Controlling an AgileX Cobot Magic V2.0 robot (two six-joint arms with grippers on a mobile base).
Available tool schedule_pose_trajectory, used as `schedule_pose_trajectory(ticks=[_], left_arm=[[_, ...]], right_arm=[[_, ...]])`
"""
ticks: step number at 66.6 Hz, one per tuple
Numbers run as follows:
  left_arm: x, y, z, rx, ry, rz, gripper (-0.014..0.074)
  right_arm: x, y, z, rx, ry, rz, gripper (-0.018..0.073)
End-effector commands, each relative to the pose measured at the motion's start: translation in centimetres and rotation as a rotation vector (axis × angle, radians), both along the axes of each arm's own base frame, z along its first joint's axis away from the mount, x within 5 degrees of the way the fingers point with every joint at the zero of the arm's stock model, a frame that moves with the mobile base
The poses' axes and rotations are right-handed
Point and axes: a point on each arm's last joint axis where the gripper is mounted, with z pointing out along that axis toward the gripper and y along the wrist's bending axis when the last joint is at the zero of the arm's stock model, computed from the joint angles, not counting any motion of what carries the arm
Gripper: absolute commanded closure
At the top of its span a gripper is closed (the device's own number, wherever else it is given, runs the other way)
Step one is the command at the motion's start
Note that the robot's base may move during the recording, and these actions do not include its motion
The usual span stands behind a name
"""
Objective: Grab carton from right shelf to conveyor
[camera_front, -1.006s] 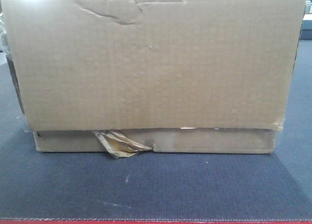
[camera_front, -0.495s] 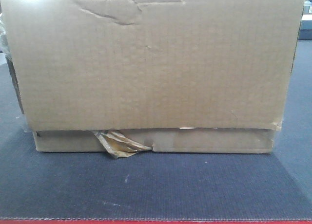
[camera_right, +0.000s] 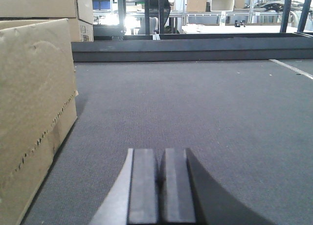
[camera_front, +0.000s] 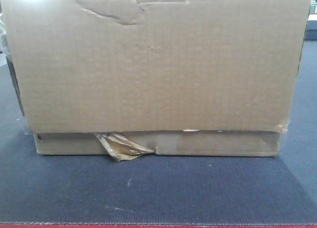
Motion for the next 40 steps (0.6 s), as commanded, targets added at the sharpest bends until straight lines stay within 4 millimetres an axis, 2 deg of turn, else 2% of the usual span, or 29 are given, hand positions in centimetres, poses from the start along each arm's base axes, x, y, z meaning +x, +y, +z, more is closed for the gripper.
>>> schedule_pose_trajectory(ticks=[1,40], left_arm=[[-0.06,0.02,0.3,-0.002,-0.031,0.004,0.0592],[-0.06,0.02,0.3,-0.002,-0.031,0.004,0.0592]], right_arm=[[-0.02,-0.03,0.25,-0.002,-0.027,-0.005,0.0627],[-0.02,-0.03,0.27,-0.002,-0.029,-0.005,0.0627]])
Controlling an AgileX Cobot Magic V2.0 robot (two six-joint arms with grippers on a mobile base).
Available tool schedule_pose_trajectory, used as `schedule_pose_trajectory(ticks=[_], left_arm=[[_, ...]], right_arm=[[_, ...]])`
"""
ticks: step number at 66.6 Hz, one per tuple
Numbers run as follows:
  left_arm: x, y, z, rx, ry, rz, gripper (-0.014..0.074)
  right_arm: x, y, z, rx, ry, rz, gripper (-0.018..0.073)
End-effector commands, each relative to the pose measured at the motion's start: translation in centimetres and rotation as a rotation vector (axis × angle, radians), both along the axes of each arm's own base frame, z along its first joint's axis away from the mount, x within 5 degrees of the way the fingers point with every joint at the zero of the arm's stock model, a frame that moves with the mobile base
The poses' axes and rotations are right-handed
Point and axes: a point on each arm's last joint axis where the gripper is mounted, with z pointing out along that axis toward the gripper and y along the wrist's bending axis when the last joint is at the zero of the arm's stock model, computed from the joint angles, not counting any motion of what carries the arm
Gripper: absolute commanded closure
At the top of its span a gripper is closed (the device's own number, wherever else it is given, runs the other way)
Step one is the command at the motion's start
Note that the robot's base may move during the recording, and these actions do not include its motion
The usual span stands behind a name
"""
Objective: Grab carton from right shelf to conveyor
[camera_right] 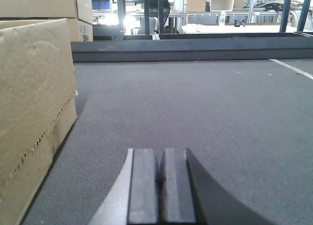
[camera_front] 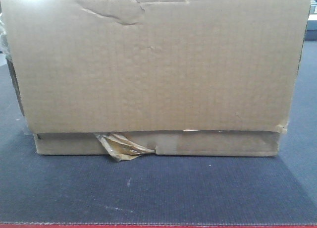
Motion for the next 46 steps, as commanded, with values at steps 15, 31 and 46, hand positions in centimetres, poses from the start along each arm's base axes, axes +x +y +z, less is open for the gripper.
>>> schedule_pose_trajectory(ticks=[15,31,46], left_arm=[[-0.06,0.02,0.3,-0.002,-0.031,0.004,0.0592],[-0.06,0.02,0.3,-0.002,-0.031,0.004,0.0592],[-0.06,0.02,0.3,-0.002,-0.031,0.004,0.0592]], right_arm=[[-0.02,-0.04,0.27,-0.005,-0.029,-0.005,0.0627],[-0.02,-0.04,0.27,-0.005,-0.029,-0.005,0.0627],[-0.02,-0.04,0.27,-0.005,-0.029,-0.005,0.0627]])
